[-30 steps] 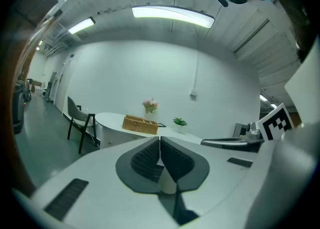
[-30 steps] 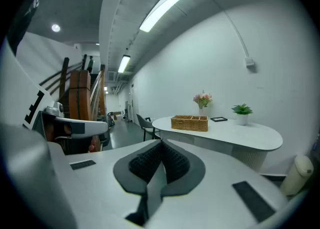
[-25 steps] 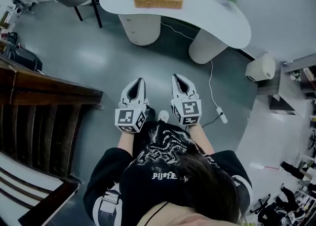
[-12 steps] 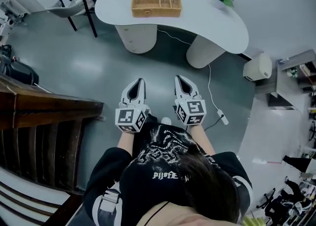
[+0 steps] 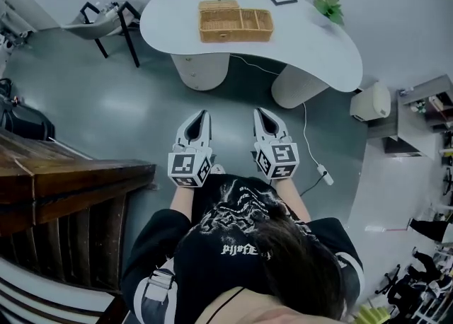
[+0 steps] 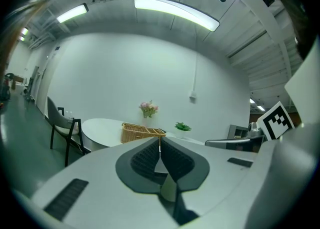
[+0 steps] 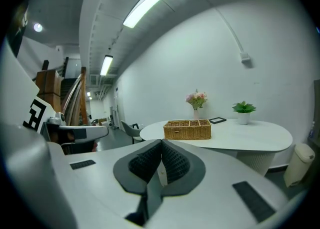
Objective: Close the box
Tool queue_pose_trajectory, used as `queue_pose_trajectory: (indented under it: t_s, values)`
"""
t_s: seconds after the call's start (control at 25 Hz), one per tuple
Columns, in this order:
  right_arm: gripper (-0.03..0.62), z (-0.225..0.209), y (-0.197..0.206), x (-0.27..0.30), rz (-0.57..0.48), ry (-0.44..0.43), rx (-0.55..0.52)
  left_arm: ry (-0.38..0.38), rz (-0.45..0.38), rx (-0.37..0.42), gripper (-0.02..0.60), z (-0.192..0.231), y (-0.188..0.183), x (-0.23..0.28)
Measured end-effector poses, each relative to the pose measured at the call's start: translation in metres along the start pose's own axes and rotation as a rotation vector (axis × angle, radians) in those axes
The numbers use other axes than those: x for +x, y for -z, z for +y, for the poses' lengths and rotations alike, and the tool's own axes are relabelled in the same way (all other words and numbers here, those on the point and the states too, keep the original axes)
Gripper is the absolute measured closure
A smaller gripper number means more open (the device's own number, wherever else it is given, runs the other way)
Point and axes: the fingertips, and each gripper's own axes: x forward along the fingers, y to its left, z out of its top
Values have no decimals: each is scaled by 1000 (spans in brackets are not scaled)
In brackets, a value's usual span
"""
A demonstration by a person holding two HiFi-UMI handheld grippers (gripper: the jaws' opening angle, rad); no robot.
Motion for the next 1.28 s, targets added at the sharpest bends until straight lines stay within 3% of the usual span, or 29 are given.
queue_pose_trajectory:
  t_s: [0.16, 0.52, 0.88, 1.28]
  values:
    - [569, 0, -3, 19, -2, 33, 15, 27, -3, 13, 554, 18, -9, 12]
    - [569, -10, -7, 59, 6, 12, -16, 18, 13, -6, 554, 34, 0, 42]
    - [569, -39, -14, 123, 19, -99, -5, -51, 35, 14, 554, 49, 3, 96]
    - [569, -108, -46, 200, 23, -186, -19, -129, 44, 17, 554, 57, -11, 191]
